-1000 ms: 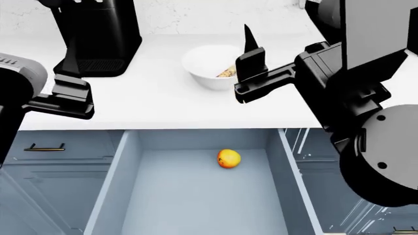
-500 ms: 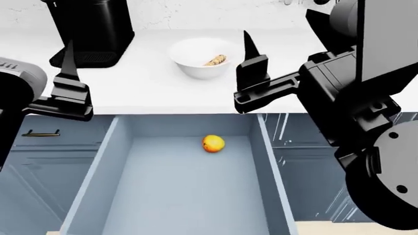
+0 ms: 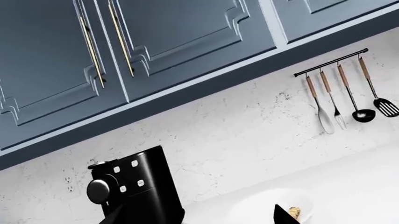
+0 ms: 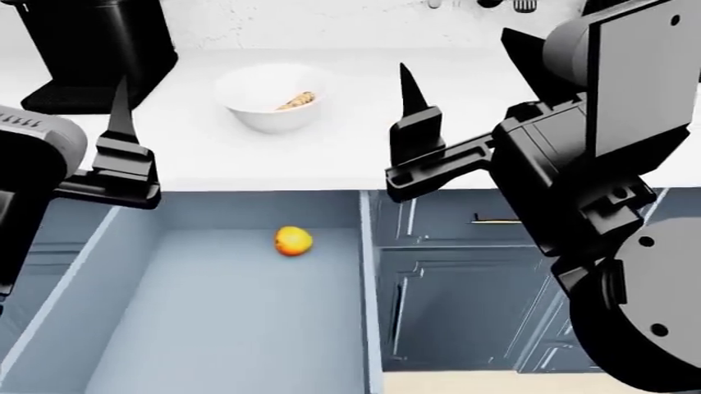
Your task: Place the bar in the bowl and close the drawer.
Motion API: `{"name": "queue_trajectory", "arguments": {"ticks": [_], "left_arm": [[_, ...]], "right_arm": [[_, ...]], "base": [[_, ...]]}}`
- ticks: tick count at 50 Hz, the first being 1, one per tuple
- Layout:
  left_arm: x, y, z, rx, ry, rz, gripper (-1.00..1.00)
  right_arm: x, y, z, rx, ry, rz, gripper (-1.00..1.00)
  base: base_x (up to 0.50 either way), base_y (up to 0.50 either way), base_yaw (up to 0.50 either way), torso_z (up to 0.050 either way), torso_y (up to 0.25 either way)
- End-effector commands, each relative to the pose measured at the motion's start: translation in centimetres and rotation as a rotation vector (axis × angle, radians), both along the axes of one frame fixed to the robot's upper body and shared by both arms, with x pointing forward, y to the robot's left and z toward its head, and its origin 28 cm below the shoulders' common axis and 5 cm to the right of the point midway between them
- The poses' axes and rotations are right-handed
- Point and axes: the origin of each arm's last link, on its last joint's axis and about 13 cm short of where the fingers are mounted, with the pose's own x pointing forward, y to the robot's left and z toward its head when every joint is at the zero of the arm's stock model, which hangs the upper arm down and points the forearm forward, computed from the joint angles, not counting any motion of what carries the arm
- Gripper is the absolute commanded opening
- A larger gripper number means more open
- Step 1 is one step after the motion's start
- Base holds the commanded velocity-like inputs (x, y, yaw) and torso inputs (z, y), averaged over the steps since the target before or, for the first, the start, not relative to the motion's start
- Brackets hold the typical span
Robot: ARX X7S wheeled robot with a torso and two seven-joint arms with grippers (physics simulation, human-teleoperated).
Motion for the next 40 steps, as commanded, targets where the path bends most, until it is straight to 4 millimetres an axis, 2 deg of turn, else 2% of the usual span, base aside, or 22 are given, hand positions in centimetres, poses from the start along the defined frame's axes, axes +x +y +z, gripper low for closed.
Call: {"name": "queue_trajectory", "arguments": {"ticks": [1, 15, 40], "left_arm": [[-0.08, 0.11, -0.16, 0.0, 0.002, 0.002, 1.0], [0.08, 0.02, -0.33, -0.001, 0.004, 0.003, 1.0], [-0.31, 0.22, -0.4, -0.005, 0.005, 0.004, 1.0]], "right_arm": [[0.12, 0.17, -0.2, -0.001, 0.001, 0.011, 1.0], [0.65, 0.43, -0.23, -0.01, -0.002, 0.021, 1.0], [0.08, 0.24, -0.44, -0.016, 0.001, 0.012, 1.0]], "base": [[-0.01, -0.41, 0.0, 0.0, 0.0], [-0.01, -0.41, 0.0, 0.0, 0.0], [-0.01, -0.47, 0.0, 0.0, 0.0]]}}
